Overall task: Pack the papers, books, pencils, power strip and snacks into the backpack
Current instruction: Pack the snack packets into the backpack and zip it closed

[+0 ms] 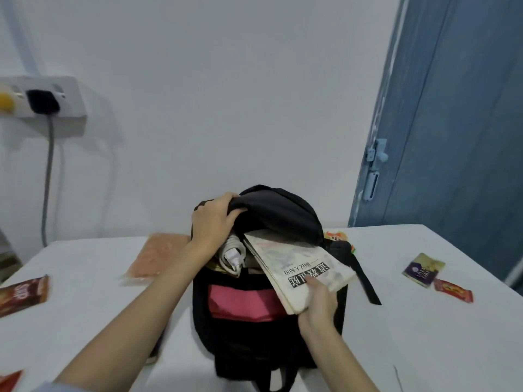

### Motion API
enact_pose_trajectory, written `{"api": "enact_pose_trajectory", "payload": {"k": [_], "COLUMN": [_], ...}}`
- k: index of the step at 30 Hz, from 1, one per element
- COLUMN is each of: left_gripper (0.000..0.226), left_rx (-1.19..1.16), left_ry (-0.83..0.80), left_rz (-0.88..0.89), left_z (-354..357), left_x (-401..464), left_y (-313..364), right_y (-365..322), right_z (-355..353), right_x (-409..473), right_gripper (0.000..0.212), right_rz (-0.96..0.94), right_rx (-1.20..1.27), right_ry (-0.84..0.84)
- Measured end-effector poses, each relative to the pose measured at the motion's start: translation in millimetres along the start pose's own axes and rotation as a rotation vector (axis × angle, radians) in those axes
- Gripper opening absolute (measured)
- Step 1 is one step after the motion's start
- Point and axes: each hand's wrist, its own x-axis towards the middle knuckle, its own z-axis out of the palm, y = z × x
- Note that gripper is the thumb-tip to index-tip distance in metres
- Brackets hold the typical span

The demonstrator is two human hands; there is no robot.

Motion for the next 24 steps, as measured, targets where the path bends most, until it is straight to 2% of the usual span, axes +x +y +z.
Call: {"api": "enact_pose_trajectory", "payload": {"k": [2, 4, 6, 8, 11, 16, 19, 22, 24], "left_gripper": [0.031, 0.031, 0.032, 0.033, 0.033, 0.039, 0.065, 0.104, 0.117], "left_rx": [-0.010, -0.018, -0.024, -0.022, -0.031, -0.072, -0.201, 0.068, 0.156], "left_ry": [-0.018, -0.057, -0.097, -0.118, -0.147, -0.182, -0.215, -0.280, -0.325], "left_rz": [0.014, 0.025, 0.021, 0.030, 0.041, 0.050, 0.001, -0.085, -0.108], "left_z": [-1.4, -3.0, -5.2, -6.0, -6.8, -5.9, -8.4, -10.8, -13.8], "left_x": [-0.7, -1.4, -1.3, -1.2, -4.6, -16.8, -21.3, -29.6, -38.4], "left_y": [-4.3, -9.4, -14.0, -18.1, -18.7, -22.0, -27.3, -29.5, -27.5], "right_y": [16.1, 24.7, 25.3, 26.6, 19.1, 15.4, 7.9, -14.9, -37.0], "right_z": [20.4, 30.9, 32.8, 31.3, 45.6, 74.1, 67.5, 43.1, 17.6], "right_x": [-0.5, 4.8, 4.6, 10.4, 24.3, 54.5, 55.1, 47.2, 42.5], "right_gripper": [0.044, 0.032, 0.009, 0.019, 0.025, 0.032, 0.026, 0.012, 0.009], "right_rz": [-0.038, 0.068, 0.275, 0.395, 0.323, 0.208, 0.238, 0.237, 0.182], "right_rx": [0.035, -0.015, -0.262, -0.422, -0.436, -0.688, -0.783, -0.929, -0.990], "right_ry": [0.053, 0.016, -0.120, -0.257, -0.267, -0.277, -0.341, -0.444, -0.440]}}
